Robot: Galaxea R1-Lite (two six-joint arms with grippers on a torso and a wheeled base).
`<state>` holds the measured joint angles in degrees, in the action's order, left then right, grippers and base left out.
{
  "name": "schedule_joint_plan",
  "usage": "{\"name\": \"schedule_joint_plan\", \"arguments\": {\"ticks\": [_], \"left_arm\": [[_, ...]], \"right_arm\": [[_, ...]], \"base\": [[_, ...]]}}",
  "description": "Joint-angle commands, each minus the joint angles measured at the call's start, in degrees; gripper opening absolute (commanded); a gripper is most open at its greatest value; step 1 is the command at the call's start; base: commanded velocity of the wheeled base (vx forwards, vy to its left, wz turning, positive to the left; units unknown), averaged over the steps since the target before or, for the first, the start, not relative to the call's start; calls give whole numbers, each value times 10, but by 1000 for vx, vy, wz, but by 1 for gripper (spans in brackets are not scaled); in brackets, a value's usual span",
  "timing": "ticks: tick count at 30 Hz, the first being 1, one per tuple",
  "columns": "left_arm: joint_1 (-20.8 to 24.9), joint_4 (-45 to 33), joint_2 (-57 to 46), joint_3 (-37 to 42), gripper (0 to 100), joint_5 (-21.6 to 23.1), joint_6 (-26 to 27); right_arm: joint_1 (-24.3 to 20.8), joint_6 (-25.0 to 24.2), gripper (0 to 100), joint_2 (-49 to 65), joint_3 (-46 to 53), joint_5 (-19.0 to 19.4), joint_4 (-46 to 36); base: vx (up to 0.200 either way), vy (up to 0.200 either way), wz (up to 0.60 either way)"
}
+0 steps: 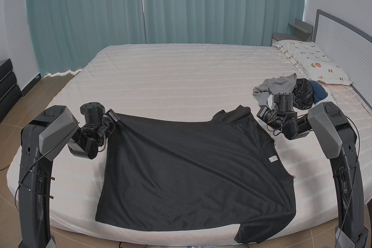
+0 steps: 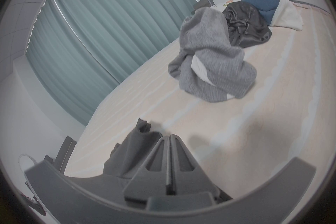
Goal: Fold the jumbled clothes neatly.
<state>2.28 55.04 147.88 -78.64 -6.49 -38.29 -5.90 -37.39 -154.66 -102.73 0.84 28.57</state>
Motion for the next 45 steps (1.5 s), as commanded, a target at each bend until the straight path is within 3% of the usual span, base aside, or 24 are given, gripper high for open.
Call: {"name": "schedule_joint_plan", "arguments": {"ticks": [1, 8, 9, 29, 30, 39, 45], "left_arm": [[0, 1, 0, -1, 0, 0, 0], [0, 1, 4, -2, 0, 0, 1], [1, 1, 4, -2, 0, 0, 1], [1, 1, 7, -1, 0, 0, 2], [2, 1, 7, -1, 0, 0, 2], [1, 0, 9, -2, 0, 0, 3], [1, 2, 15, -4, 0, 0, 16]], "right_arm": [[4, -1, 0, 5, -7, -1, -1], [5, 1, 0, 6, -3, -1, -6], [5, 2, 100, 6, -1, -1, -7], [-13, 14, 100, -14, 14, 8, -12], [-14, 14, 0, -15, 14, 8, -12], [-20, 26, 0, -26, 10, 7, -6], [-9, 22, 0, -23, -28, -15, 3]], "base": [[0, 0, 0], [0, 0, 0], [0, 0, 0], [0, 0, 0], [0, 0, 0], [0, 0, 0], [0, 0, 0]]}}
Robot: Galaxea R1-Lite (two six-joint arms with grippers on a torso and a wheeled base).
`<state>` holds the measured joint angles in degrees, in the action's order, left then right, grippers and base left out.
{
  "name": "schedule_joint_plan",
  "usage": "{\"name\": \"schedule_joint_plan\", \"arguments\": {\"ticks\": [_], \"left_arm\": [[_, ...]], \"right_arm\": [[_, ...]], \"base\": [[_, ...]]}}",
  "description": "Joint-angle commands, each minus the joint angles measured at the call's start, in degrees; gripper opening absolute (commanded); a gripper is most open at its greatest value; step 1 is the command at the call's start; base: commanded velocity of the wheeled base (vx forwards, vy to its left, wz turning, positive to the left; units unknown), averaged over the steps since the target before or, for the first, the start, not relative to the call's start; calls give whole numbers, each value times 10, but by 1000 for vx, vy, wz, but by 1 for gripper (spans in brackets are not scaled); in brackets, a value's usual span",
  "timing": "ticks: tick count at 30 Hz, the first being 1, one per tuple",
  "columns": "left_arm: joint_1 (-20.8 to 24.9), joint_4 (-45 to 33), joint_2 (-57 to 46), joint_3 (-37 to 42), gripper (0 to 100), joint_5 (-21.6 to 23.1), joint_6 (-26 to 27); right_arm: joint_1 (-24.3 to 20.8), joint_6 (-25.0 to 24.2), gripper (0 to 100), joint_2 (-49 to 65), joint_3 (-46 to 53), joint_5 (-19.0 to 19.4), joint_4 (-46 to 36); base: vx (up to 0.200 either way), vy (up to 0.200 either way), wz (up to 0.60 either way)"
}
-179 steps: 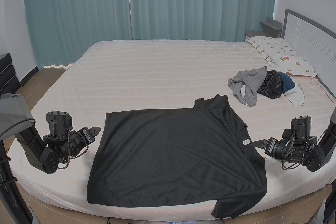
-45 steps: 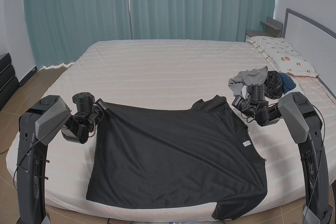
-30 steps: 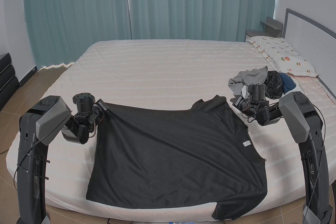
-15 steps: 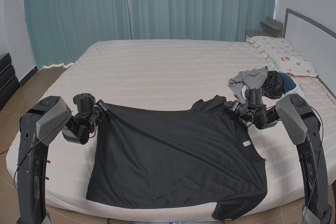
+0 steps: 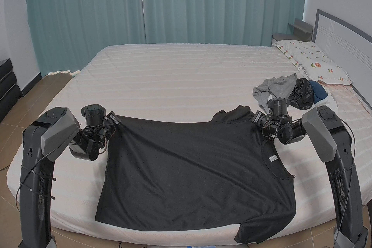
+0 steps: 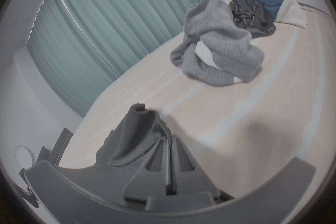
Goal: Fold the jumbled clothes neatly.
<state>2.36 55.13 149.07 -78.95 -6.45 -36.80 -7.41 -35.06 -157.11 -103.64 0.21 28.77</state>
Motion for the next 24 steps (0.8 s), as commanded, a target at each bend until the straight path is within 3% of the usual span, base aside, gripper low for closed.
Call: {"name": "schedule_joint_plan", "arguments": {"ticks": [1, 15, 24], "left_arm": [[-1, 1, 3, -1, 0, 0, 1], [-1, 1, 32, -38, 0, -1, 2], [1, 0, 54, -70, 0, -1, 2]], "right_arm": [[8, -1, 0, 2, -24, -13, 1], [23, 3, 0, -1, -103, -56, 9], [19, 26, 0, -39, -109, -60, 15]], "base": [[0, 0, 0], [0, 0, 0], [0, 0, 0]]}}
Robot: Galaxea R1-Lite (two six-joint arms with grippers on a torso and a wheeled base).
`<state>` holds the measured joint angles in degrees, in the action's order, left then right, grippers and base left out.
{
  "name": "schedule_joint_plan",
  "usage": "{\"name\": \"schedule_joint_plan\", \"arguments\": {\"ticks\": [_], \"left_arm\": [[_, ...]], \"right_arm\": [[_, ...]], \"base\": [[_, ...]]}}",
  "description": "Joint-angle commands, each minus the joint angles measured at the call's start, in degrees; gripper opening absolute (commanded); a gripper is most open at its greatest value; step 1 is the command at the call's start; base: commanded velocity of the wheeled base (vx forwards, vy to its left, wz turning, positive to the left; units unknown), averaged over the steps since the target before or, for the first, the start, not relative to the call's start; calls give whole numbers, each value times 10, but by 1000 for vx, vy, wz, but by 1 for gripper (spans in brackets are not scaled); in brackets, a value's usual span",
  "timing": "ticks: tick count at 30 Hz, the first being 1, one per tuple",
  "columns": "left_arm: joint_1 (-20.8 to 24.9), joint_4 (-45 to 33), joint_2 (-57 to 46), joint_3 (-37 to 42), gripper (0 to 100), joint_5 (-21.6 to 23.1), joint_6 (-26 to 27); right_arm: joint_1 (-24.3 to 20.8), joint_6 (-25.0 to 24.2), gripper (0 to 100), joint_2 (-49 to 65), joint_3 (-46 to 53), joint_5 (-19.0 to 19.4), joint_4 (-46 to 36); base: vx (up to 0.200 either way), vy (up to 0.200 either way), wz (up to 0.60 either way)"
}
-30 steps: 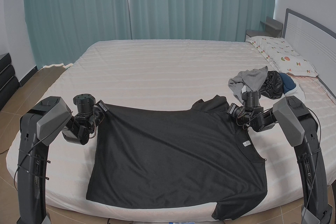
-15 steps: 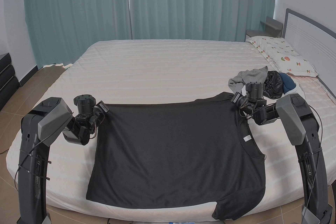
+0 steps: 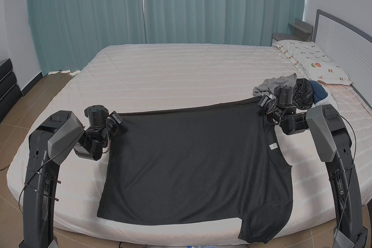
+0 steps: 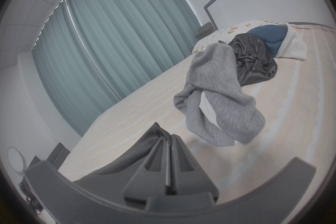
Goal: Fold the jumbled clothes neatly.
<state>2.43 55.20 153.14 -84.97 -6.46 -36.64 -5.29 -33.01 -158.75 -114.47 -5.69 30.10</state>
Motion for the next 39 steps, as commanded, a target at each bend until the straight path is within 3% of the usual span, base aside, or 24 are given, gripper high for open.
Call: {"name": "schedule_joint_plan", "arguments": {"ticks": [1, 10, 11, 12, 23, 31, 34, 39], "left_arm": [[1, -3, 16, -13, 0, 0, 0], [7, -11, 30, -24, 0, 0, 3], [7, -16, 31, -24, 100, 0, 3], [7, -18, 31, -24, 100, 0, 4], [5, -9, 23, -17, 100, -17, 5], [-15, 8, -102, 103, 100, -16, -7], [-16, 13, -182, 193, 100, -4, -31], [-14, 18, -318, 361, 100, 55, -40]], "right_arm": [[-2, 13, 0, -35, -1, -6, 10], [-9, 15, 0, -48, -1, -8, 8], [-9, 15, 0, -50, -1, -9, 8], [-9, 15, 100, -53, 0, -9, 8], [-4, 7, 100, -19, 10, -19, 13], [5, -41, 100, 120, 171, -26, 29], [10, -80, 100, 214, 293, 13, 32], [19, -95, 100, 356, 495, 89, 59]], "base": [[0, 0, 0], [0, 0, 0], [0, 0, 0], [0, 0, 0], [0, 0, 0], [0, 0, 0], [0, 0, 0], [0, 0, 0]]}}
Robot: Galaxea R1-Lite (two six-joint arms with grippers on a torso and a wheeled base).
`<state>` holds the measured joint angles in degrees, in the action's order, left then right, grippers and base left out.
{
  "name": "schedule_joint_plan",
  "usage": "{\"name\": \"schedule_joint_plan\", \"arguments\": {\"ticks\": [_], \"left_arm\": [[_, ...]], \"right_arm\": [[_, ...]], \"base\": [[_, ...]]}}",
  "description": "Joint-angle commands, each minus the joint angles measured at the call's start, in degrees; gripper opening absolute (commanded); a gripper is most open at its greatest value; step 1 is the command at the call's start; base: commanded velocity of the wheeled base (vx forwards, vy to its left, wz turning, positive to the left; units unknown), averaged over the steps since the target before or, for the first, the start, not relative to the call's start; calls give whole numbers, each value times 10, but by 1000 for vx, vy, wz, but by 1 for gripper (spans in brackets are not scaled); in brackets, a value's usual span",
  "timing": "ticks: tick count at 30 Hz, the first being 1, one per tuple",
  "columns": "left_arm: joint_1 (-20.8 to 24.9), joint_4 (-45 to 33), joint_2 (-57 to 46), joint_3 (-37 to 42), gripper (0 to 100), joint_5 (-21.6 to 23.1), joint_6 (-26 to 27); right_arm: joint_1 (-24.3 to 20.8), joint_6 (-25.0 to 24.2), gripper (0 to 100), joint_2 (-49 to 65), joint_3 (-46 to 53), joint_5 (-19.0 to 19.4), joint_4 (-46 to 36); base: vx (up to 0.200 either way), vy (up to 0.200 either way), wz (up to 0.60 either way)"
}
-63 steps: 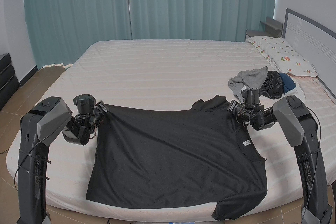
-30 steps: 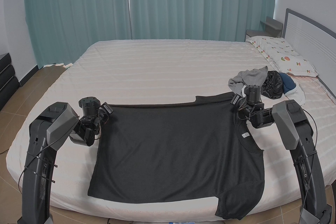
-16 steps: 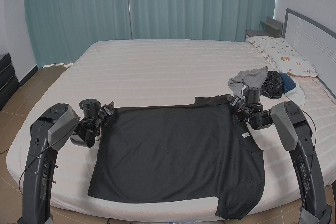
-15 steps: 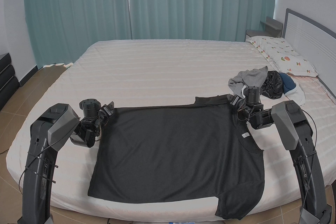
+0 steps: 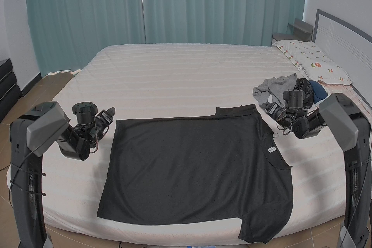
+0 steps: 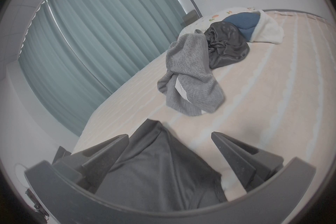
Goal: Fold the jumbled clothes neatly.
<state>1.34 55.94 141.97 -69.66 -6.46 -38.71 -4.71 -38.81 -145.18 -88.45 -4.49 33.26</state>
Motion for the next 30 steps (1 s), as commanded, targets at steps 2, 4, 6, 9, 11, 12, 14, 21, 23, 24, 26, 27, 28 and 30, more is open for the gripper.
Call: {"name": "schedule_joint_plan", "arguments": {"ticks": [2, 4, 6, 9, 11, 12, 14, 21, 23, 24, 26, 27, 28, 30], "left_arm": [[-2, 24, -255, 277, 100, 86, -20], [-3, 40, -296, 343, 100, 107, -21], [-1, 47, -325, 400, 100, 119, -22], [3, 49, -343, 467, 100, 122, -23], [9, 50, -342, 501, 100, 123, -24], [9, 50, -340, 515, 100, 123, -24], [9, 51, -337, 537, 100, 130, -26], [9, 51, -334, 556, 100, 159, -67], [9, 51, -322, 557, 100, 167, -67], [9, 51, -322, 557, 100, 167, -67], [7, 51, -304, 556, 100, 171, -67], [7, 51, -298, 556, 100, 172, -67], [7, 51, -292, 556, 100, 172, -67], [9, 51, -284, 557, 100, 172, -67]], "right_arm": [[19, -36, 100, 269, 314, 95, 45], [23, -35, 100, 315, 390, 122, 62], [26, -36, 100, 363, 467, 154, 73], [29, -35, 100, 421, 560, 186, 74], [29, -35, 100, 447, 616, 200, 74], [30, -35, 100, 454, 638, 204, 74], [31, -35, 100, 462, 676, 209, 75], [57, -29, 100, 449, 737, 253, 75], [70, -26, 100, 448, 739, 265, 74], [70, -26, 100, 448, 739, 265, 74], [85, -14, 100, 444, 740, 272, 73], [87, -4, 100, 439, 744, 273, 73], [87, 8, 100, 433, 748, 273, 73], [87, 30, 100, 421, 754, 274, 75]], "base": [[0, 0, 0], [0, 0, 0], [0, 0, 0], [0, 0, 0], [0, 0, 0], [0, 0, 0], [0, 0, 0], [-171, 0, 0], [-200, 0, 0], [-200, 0, 0], [-200, 0, 0], [-200, 0, 0], [-200, 0, 0], [-200, 0, 0]]}}
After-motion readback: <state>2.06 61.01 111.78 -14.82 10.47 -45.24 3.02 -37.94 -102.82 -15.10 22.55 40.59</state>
